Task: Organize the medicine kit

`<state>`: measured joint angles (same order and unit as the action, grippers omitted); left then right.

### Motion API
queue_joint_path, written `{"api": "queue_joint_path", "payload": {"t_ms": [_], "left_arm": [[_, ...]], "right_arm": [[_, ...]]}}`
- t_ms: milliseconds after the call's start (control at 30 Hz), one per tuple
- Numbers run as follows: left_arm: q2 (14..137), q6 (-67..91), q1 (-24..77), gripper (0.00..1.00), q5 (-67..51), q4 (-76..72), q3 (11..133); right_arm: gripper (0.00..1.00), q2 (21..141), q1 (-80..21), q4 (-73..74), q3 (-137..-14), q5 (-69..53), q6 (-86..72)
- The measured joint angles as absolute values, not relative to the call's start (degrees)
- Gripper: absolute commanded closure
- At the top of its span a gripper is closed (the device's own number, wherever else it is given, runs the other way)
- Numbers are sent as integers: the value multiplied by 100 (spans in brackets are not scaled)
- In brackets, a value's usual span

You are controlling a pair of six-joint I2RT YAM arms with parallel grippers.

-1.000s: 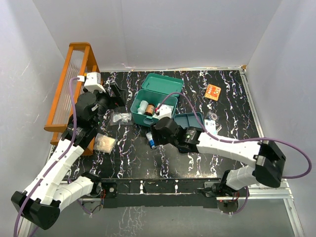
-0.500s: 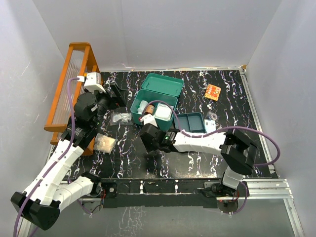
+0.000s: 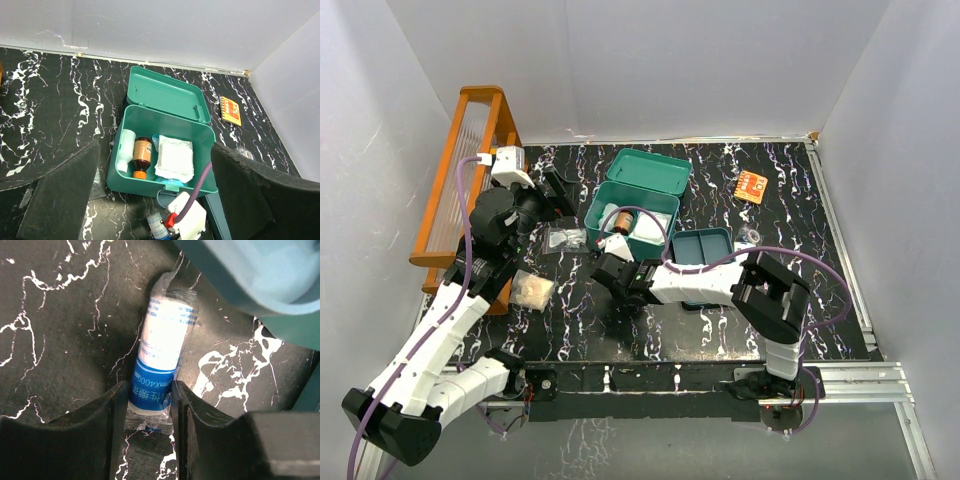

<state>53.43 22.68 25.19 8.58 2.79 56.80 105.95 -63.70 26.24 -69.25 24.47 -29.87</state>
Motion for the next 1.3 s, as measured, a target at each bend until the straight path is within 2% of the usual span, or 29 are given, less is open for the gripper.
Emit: {"api": "queue_joint_path", "payload": {"t_ms": [167,367,533,933,1167,1300], "left_arm": [[5345,2257,2519,8,858,257,5651],[5354,2257,2519,8,856,255,5647],[5356,2257,2519,8,856,255,5647],[5415,2250,2519,8,858,255,5636],[5424,2185,2519,8,858,261,5636],[5433,2097,2519,8,878,268,5640]], "right_arm": [[70,10630,-6370,2714,-6928,2403,-3013],[71,10628,-6370,2687,-6928,2311,-3017],[63,10626,-6368,2676,-6921,2274,-3039],[61,10702,-6351,2847,-6982,2279,-3264],[72,10816,-6311,2840,-7111,2263,-3155],[73,10801,-6298,2751,-7102,2154,-2980]]}}
